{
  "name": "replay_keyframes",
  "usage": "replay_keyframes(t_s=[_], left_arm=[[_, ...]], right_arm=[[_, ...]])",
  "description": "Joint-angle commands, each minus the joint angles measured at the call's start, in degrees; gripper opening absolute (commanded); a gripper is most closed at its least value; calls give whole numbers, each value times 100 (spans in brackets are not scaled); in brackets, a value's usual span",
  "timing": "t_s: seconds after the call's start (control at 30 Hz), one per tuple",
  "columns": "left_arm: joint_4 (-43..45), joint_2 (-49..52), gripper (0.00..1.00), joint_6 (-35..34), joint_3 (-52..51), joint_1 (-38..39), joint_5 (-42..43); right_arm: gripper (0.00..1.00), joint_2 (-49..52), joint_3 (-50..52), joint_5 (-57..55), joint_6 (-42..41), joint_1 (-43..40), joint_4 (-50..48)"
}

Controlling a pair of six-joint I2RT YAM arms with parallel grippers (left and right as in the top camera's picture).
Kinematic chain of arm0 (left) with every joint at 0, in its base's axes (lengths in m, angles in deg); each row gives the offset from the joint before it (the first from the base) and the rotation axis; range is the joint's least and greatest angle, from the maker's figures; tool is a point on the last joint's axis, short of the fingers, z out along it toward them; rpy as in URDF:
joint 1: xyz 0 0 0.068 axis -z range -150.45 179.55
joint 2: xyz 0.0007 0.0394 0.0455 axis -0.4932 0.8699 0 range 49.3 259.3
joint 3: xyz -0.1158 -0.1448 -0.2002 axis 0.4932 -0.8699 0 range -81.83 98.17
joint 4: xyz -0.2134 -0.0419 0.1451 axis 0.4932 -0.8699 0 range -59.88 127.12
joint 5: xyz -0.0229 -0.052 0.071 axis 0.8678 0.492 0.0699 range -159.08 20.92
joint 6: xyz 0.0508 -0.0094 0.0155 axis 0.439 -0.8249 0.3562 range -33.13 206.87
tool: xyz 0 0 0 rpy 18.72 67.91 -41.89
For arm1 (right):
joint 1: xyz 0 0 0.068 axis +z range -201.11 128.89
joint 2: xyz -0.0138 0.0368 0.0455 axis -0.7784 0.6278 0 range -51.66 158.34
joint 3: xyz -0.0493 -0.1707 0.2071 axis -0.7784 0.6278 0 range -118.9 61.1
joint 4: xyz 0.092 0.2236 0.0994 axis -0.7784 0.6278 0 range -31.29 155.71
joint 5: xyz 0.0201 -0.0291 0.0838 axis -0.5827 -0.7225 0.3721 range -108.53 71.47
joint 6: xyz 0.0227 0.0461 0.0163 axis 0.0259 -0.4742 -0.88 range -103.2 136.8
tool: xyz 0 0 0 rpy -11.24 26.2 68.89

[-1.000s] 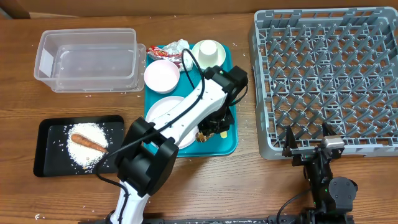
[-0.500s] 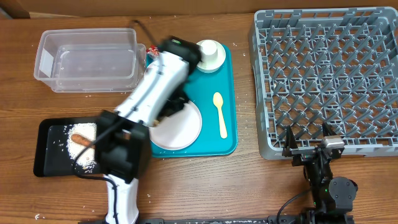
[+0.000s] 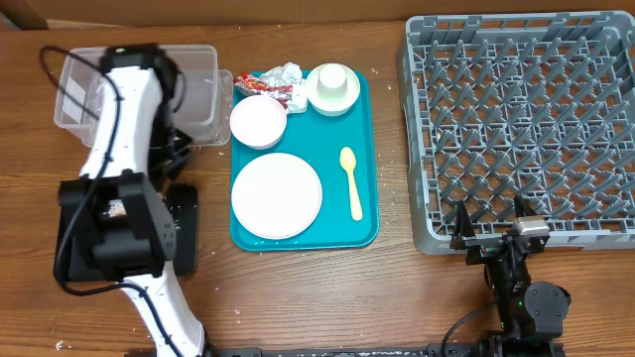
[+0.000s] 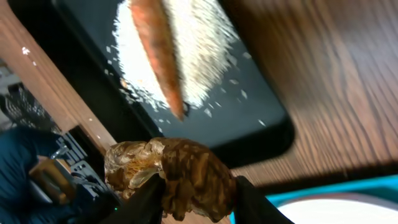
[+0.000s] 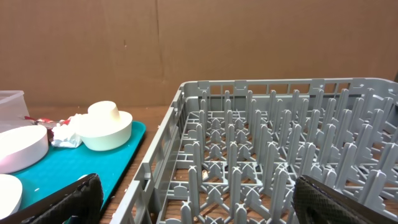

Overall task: Sort waste into correct bins and load items into the dishwasher
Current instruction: 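Carry the brown scrap with the left gripper and drop it on the black tray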

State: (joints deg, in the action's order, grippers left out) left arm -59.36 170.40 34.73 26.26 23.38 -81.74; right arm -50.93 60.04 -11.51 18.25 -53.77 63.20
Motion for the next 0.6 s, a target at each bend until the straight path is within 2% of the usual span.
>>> replay_keyframes(t_s=[0.0, 0.23, 0.57], left_arm=[[-37, -92, 38, 203, -142, -310, 24], [247, -90, 41, 203, -483, -647, -94], [251, -90, 41, 212, -595, -772, -105]], right_arm=[[100, -50, 61, -55, -39, -42, -31], [100, -50, 61, -55, -39, -42, -31], [100, -50, 61, -55, -39, -42, -31]])
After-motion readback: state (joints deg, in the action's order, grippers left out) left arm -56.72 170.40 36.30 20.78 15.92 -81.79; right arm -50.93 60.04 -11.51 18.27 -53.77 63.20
